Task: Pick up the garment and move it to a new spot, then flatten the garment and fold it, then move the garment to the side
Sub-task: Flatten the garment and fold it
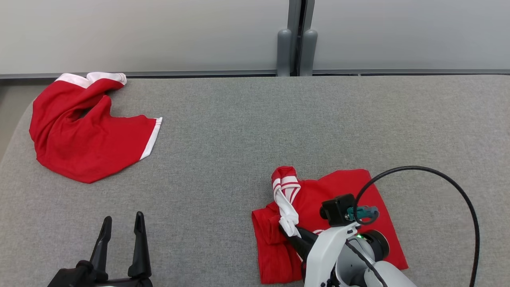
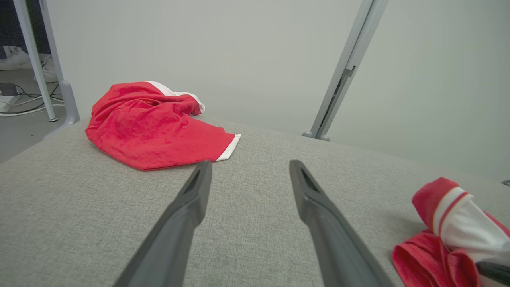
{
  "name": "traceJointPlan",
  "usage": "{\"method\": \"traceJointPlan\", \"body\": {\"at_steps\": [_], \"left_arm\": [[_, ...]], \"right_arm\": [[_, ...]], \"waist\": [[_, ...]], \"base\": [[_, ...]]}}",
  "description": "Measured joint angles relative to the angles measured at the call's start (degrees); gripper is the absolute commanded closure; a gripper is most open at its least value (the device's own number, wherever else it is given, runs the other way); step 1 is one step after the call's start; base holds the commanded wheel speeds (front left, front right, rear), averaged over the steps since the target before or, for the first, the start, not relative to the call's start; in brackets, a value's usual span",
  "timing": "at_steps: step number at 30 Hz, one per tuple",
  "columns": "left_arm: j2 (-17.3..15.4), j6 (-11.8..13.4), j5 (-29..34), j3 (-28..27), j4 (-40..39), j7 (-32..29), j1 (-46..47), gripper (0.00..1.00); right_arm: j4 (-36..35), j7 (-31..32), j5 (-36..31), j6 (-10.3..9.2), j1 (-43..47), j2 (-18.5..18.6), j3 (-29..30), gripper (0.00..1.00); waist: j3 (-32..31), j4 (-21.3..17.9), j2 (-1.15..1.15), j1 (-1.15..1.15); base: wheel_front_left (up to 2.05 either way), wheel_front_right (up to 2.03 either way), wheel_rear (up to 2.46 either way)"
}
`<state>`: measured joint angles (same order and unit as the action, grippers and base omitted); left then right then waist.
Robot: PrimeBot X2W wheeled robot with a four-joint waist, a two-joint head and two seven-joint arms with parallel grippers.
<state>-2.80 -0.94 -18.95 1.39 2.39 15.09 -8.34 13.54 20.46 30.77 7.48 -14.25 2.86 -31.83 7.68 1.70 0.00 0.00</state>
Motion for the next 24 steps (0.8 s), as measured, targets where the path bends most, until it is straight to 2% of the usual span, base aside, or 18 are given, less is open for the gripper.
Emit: {"method": "traceJointPlan", "body": {"at_steps": [1, 2, 3, 7, 12, 18, 22, 24], "left_arm": [[0.0, 0.0, -0.01, -0.01, 0.01, 0.0, -0.01, 0.0], [0.0, 0.01, -0.01, -0.05, 0.03, 0.0, -0.03, 0.0], [0.0, 0.01, -0.03, -0.25, 0.07, 0.0, -0.09, 0.0], [0.0, 0.01, -0.11, -0.48, 0.08, 0.0, -0.36, 0.0], [0.01, 0.19, 0.02, -1.74, -0.14, 0.0, -0.87, 0.0], [0.0, 0.2, 0.69, -2.96, -0.57, 0.0, -1.2, 0.0], [-0.01, 0.01, 0.78, -2.96, -0.82, 0.0, -1.2, 0.0], [0.01, -0.01, 0.78, -2.9, -1.03, 0.0, -1.25, 0.0]], "right_arm": [[0.04, -0.56, 0.34, 0.0, -0.07, -0.01, -0.16, 0.97], [0.04, -1.34, 0.58, 0.0, -0.1, -0.04, -0.15, 0.63], [-0.02, -2.32, 0.45, 0.01, -0.24, 0.0, -0.56, 0.0], [-1.15, -3.59, 0.68, 0.0, -0.24, -0.05, -1.02, 0.0], [-9.04, -6.17, -0.68, 0.01, 2.29, 0.32, 1.11, 0.0], [-18.34, -12.59, -6.3, 0.0, 6.38, 6.22, 9.59, 0.0], [-18.71, -20.06, -12.43, 0.01, 9.11, 10.51, 15.32, 0.0], [-17.23, -24.37, -14.11, 0.01, 11.13, 10.96, 17.77, 0.0]], "waist": [[-0.03, 0.04, 0.0, 0.0], [-0.06, 0.05, 0.0, 0.0], [-0.09, 0.01, 0.0, 0.0], [-0.19, -0.25, 0.0, 0.0], [-0.73, -1.33, 0.0, 0.0], [-1.81, -2.76, 0.0, 0.0], [-2.9, -3.25, 0.0, 0.0], [-3.53, -3.41, 0.0, 0.0]], "base": [[0.0, 0.0, 0.0], [0.0, 0.0, 0.0], [0.0, 0.0, 0.0], [0.0, 0.0, 0.0], [0.0, 0.0, 0.0], [0.0, 0.0, 0.0], [0.0, 0.0, 0.0], [0.0, 0.0, 0.0]]}}
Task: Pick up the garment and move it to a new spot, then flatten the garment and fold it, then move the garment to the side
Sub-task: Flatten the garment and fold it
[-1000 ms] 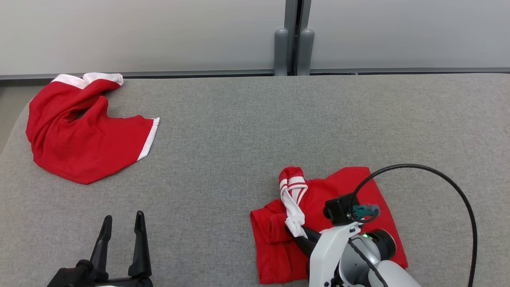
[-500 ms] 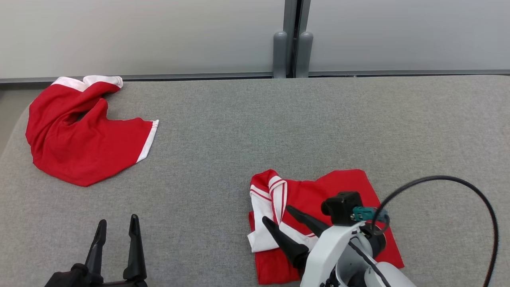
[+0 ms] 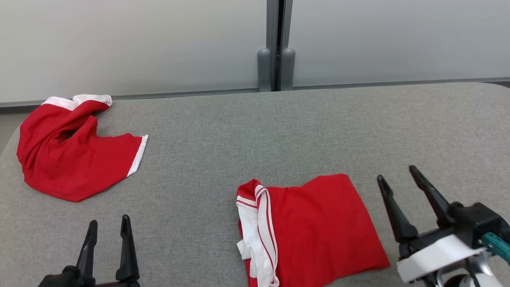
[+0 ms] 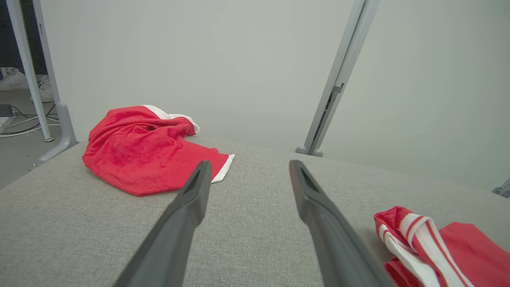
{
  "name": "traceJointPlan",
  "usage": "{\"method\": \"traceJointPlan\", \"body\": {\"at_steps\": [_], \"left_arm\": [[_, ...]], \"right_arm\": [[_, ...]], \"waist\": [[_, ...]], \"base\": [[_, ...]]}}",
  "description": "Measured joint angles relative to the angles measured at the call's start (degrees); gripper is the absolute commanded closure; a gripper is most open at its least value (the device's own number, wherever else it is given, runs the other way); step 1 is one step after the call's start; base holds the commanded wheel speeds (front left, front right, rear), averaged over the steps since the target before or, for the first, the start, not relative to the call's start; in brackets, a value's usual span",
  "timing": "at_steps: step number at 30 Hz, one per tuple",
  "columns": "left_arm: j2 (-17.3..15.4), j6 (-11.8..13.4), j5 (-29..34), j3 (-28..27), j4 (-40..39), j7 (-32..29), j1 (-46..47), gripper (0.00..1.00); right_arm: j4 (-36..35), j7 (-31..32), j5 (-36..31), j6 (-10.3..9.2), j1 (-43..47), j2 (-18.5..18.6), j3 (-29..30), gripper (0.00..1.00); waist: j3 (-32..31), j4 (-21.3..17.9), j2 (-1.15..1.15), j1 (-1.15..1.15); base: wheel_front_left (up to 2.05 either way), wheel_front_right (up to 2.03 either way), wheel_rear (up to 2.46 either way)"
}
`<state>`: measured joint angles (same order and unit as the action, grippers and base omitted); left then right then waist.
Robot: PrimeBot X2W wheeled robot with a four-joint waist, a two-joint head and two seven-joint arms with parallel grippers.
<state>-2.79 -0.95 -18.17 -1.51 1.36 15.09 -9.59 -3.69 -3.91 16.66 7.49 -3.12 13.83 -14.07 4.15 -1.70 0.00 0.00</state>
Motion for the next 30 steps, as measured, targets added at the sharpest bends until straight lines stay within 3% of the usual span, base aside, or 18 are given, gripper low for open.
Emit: {"method": "traceJointPlan", "body": {"at_steps": [6, 11, 17, 18, 19, 25, 30], "left_arm": [[-0.01, -0.62, 1.57, -0.57, -0.7, 0.0, -0.49, 0.0], [0.01, -1.0, 2.48, -1.18, -0.74, 0.0, -0.79, 0.0], [0.0, -1.01, 2.65, -1.42, -1.0, 0.0, -0.79, 0.0], [0.0, -1.1, 2.85, -1.37, -1.01, 0.0, -0.79, 0.0], [0.0, -1.2, 3.22, -1.33, -1.1, 0.0, -0.79, 0.0], [0.0, -1.89, 4.01, -0.93, -1.62, 0.0, -0.44, 0.0], [0.01, -2.37, 4.34, -0.67, -1.85, 0.0, 1.0, 0.0]], "right_arm": [[8.77, -10.13, -5.97, 0.0, 3.2, -0.11, 5.99, 0.0], [13.04, -11.01, -8.66, 0.01, 3.97, -2.63, 10.85, 0.0], [11.76, -11.06, -9.49, 0.01, 4.49, -4.48, 11.05, 0.0], [11.56, -11.07, -9.38, 0.01, 4.4, -4.57, 10.78, 0.64], [11.31, -11.07, -9.29, 0.01, 4.19, -4.7, 10.32, 1.0], [11.57, -11.09, -9.46, 0.01, 0.56, -5.72, 6.13, 1.0], [18.2, -11.09, -10.94, 0.01, -5.27, -7.72, -1.68, 1.0]], "waist": [[-2.22, -0.26, 0.0, 0.0], [-3.43, -0.3, 0.0, 0.0], [-3.4, 0.15, 0.0, 0.0], [-3.35, 0.28, 0.0, 0.0], [-3.23, 0.44, 0.0, 0.0], [-1.58, 1.54, 0.0, 0.0], [1.18, 3.04, 0.0, 0.0]], "base": [[0.0, 0.0, 0.0], [0.0, 0.0, 0.0], [0.0, 0.0, 0.0], [0.0, 0.0, 0.0], [0.0, 0.0, 0.0], [0.0, 0.0, 0.0], [0.0, 0.0, 0.0]]}}
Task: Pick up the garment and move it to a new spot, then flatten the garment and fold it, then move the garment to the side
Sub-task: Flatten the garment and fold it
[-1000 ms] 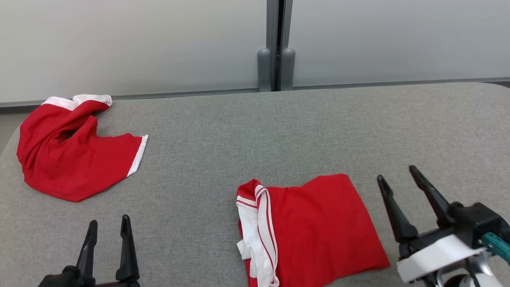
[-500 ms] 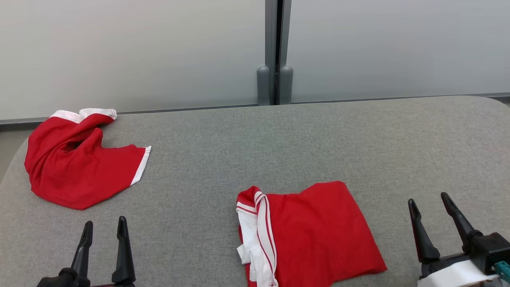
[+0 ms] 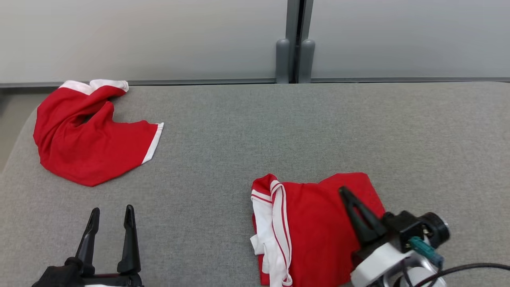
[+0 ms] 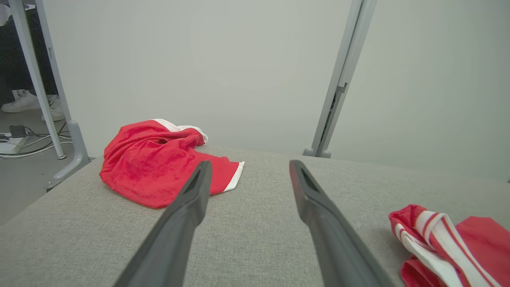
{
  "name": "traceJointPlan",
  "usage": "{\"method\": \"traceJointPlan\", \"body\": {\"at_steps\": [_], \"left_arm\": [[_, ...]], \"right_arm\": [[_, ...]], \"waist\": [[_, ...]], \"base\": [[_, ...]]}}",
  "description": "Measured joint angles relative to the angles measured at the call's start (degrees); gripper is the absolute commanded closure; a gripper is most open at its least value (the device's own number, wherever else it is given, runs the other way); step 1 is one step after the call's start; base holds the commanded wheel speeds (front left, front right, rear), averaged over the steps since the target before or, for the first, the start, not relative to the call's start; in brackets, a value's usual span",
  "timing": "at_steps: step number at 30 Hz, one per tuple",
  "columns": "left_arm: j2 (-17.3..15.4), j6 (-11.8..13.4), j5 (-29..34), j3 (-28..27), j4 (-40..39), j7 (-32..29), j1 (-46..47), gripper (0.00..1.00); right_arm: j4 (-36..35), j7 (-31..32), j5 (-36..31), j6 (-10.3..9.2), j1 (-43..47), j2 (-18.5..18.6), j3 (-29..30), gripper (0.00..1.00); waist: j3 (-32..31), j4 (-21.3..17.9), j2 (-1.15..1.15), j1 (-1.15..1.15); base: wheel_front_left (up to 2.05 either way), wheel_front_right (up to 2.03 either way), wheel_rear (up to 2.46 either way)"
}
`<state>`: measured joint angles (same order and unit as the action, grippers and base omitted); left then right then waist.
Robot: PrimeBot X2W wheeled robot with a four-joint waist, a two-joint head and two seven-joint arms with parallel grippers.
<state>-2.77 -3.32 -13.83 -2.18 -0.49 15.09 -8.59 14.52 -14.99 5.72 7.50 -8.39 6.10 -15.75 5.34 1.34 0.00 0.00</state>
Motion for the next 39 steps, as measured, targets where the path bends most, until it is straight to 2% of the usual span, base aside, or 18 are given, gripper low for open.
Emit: {"method": "traceJointPlan", "body": {"at_steps": [5, 14, 31, 39], "left_arm": [[-0.02, -0.62, 0.14, -0.07, 0.43, 0.0, 0.94, 0.0], [-0.02, -0.66, -0.31, 0.27, 0.57, 0.0, 2.13, 0.0], [-0.02, -0.56, -1.11, 1.27, 1.19, 0.0, 3.72, 0.0], [-0.02, 0.22, -1.77, 0.97, 1.09, 0.0, 3.7, 0.0]], "right_arm": [[9.75, 0.01, -0.74, 0.0, -4.86, -1.87, -7.22, 1.0], [18.02, -0.01, 0.68, 0.0, -10.87, -3.21, -11.36, 1.0], [23.23, 0.0, 9.09, 0.0, -18.03, -3.27, -29.42, 1.0], [22.4, 0.0, 11.2, 0.0, -18.99, -3.34, -33.18, 1.0]], "waist": [[2.07, 1.58, 0.0, 0.0], [4.43, 3.18, 0.0, 0.0], [6.4, 5.47, 0.0, 0.0], [5.65, 4.75, 0.0, 0.0]], "base": [[0.0, 0.0, 0.0], [0.0, 0.0, 0.0], [0.0, 0.0, 0.0], [0.0, 0.0, 0.0]]}}
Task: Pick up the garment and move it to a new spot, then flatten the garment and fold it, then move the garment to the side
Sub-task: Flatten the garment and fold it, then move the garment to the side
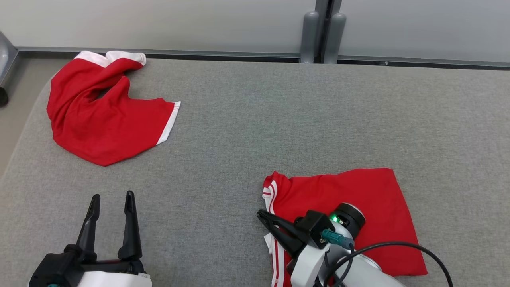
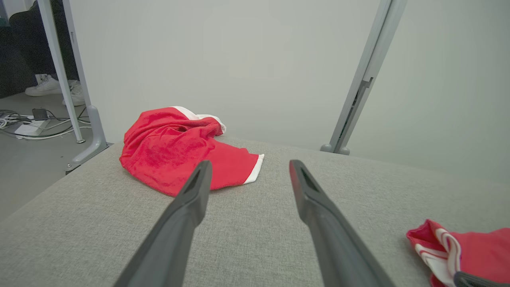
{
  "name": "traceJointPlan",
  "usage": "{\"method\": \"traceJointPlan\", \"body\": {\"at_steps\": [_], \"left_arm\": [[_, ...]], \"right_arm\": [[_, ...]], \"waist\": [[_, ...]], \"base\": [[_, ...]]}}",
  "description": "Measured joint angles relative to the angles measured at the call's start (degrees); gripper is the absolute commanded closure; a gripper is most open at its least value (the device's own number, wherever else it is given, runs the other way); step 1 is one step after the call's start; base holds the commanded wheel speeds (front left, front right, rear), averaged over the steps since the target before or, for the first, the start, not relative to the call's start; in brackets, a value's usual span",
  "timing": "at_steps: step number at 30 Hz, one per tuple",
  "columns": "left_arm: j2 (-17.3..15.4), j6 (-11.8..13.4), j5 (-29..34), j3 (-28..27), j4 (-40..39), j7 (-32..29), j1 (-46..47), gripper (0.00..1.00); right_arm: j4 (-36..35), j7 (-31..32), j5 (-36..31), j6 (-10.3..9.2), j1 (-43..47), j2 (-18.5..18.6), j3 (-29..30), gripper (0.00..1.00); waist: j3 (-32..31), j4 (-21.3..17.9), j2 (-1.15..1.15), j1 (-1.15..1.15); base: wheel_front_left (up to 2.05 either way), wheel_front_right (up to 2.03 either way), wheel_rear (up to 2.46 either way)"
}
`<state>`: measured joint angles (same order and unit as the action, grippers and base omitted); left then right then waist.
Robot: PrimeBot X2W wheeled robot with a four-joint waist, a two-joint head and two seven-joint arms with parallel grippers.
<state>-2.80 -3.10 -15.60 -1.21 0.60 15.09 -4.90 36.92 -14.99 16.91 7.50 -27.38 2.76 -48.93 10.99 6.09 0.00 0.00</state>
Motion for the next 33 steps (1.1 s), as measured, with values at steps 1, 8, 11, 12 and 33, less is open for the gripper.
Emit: {"method": "traceJointPlan", "body": {"at_steps": [1, 8, 11, 12, 33], "left_arm": [[0.02, 0.15, -0.07, -0.33, -0.25, 0.0, -0.21, 0.0], [0.0, 0.6, -0.05, -2.16, -1.38, 0.0, -1.7, 0.0], [-0.02, 0.66, 0.12, -3.16, -1.59, 0.0, -2.4, 0.0], [0.0, 0.67, 0.24, -3.32, -1.68, 0.0, -2.65, 0.0], [0.0, 0.38, 0.62, -5.09, 1.53, 0.0, -7.28, 0.0]], "right_arm": [[-1.44, -0.01, -0.21, 0.0, 0.01, -0.01, 0.79, 1.0], [-11.51, 0.0, -5.15, 0.0, 5.11, 1.58, 10.81, 0.75], [-16.82, -0.01, -7.64, 0.0, 8.89, 4.52, 16.36, 0.0], [-18.53, -0.01, -8.05, 0.0, 10.26, 5.21, 18.36, 0.0], [-27.73, -0.1, -9.02, 0.0, 29.56, 8.27, 46.8, 0.0]], "waist": [[-0.36, -0.71, 0.0, 0.0], [-2.77, -4.07, 0.0, 0.0], [-4.08, -5.93, 0.0, 0.0], [-4.55, -6.53, 0.0, 0.0], [-10.63, -9.05, 0.0, 0.0]], "base": [[0.0, 0.0, 0.0], [0.0, 0.0, 0.0], [0.0, 0.0, 0.0], [0.0, 0.0, 0.0], [0.0, 0.0, 0.0]]}}
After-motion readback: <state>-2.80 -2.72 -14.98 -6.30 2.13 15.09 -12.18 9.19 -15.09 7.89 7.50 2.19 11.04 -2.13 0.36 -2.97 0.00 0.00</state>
